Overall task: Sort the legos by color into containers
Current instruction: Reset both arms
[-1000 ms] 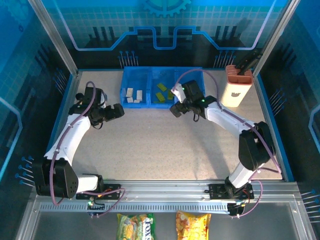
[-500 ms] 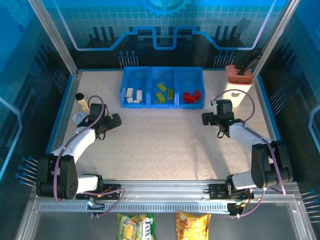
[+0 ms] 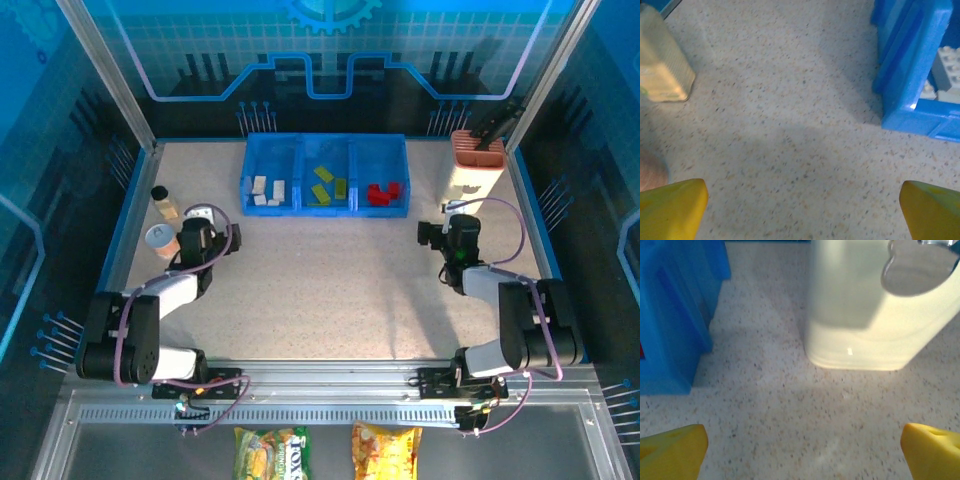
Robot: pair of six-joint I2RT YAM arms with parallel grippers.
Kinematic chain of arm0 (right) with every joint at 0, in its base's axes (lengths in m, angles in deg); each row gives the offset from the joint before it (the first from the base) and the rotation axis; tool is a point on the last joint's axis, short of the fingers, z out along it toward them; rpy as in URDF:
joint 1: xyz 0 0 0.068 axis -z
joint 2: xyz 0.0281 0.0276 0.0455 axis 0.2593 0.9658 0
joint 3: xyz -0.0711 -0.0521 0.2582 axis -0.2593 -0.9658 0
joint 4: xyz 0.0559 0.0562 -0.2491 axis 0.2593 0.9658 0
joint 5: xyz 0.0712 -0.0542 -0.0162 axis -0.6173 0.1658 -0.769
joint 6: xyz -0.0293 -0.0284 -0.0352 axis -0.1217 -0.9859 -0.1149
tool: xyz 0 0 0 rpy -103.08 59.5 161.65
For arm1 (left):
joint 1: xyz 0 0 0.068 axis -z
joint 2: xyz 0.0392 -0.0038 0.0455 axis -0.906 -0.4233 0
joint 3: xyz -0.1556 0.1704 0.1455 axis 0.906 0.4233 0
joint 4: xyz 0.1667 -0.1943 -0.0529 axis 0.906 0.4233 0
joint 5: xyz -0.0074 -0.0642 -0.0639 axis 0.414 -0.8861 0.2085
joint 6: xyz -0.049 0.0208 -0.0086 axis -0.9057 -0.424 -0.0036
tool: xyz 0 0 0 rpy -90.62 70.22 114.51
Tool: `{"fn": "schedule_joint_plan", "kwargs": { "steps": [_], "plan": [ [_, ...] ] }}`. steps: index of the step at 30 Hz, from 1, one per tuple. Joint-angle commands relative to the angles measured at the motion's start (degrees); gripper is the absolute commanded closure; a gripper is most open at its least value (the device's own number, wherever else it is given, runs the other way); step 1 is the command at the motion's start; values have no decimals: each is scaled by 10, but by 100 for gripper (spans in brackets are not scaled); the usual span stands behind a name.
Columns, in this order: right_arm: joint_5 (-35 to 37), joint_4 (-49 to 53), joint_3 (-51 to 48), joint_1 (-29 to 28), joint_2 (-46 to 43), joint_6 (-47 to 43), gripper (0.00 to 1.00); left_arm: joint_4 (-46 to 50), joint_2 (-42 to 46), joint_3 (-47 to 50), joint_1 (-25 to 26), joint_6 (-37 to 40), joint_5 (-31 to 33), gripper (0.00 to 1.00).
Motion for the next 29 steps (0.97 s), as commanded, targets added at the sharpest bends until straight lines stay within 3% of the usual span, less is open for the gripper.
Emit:
{"fn": "schedule_joint_plan", "kwargs": {
  "steps": [1,3,10,29],
  "plan": [
    [-25,-167,-45,-16,26,-31,0,-158,-32,18,-6,21,-48,1],
    [-23,-240,-68,-22,55,-42,0,-169,-54,15,-6,20,-51,1],
    [5,-207,-51,-33,58,-45,0,-272,-103,46,-10,38,-103,1],
    [-8,-198,-48,-27,57,-39,0,-252,-101,38,-4,46,-108,1]
  ]
}}
